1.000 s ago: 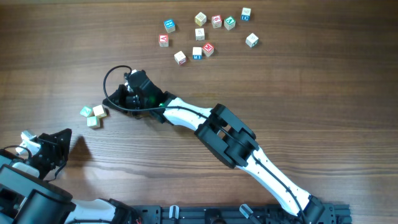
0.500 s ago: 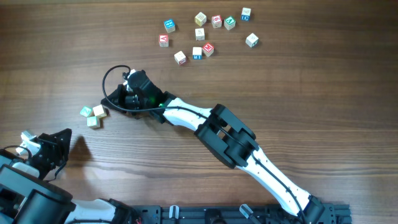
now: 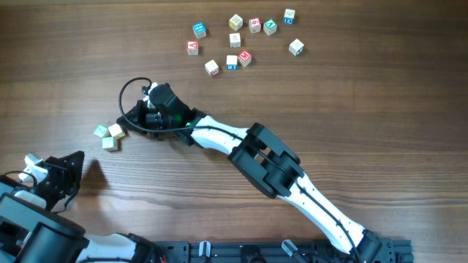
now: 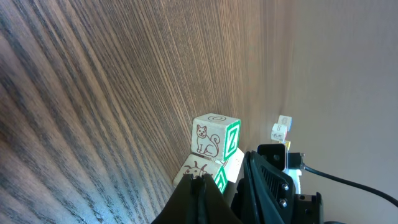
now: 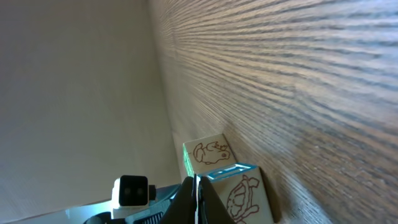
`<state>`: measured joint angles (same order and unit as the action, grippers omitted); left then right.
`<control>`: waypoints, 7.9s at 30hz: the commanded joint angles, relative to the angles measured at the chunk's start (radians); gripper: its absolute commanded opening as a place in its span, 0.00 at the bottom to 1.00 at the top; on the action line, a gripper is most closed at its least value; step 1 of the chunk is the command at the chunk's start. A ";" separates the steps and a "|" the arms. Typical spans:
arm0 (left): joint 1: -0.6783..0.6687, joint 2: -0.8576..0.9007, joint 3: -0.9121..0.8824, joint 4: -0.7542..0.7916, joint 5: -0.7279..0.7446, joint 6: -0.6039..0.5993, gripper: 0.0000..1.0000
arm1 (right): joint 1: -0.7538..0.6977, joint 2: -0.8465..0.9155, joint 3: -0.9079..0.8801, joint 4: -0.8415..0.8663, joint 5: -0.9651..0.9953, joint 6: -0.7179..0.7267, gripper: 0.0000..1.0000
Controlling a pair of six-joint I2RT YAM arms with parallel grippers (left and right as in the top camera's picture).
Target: Form a circle
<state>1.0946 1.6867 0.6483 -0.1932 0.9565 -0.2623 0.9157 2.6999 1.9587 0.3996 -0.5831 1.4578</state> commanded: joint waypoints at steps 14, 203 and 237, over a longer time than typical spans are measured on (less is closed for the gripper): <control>0.004 -0.024 0.014 0.003 0.050 -0.008 0.04 | -0.188 -0.086 0.020 -0.142 0.033 -0.606 0.05; -0.735 -1.500 -0.251 -0.138 -0.384 -0.007 1.00 | -0.977 -2.695 -1.954 -0.383 0.369 -1.614 1.00; -0.937 -1.682 -0.643 0.121 -0.888 0.098 1.00 | -0.977 -2.695 -1.954 -0.383 0.369 -1.615 1.00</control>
<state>0.1635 0.0174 0.0139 -0.0692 0.0856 -0.1844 -0.0563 0.0154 0.0063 0.0143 -0.2237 -0.1478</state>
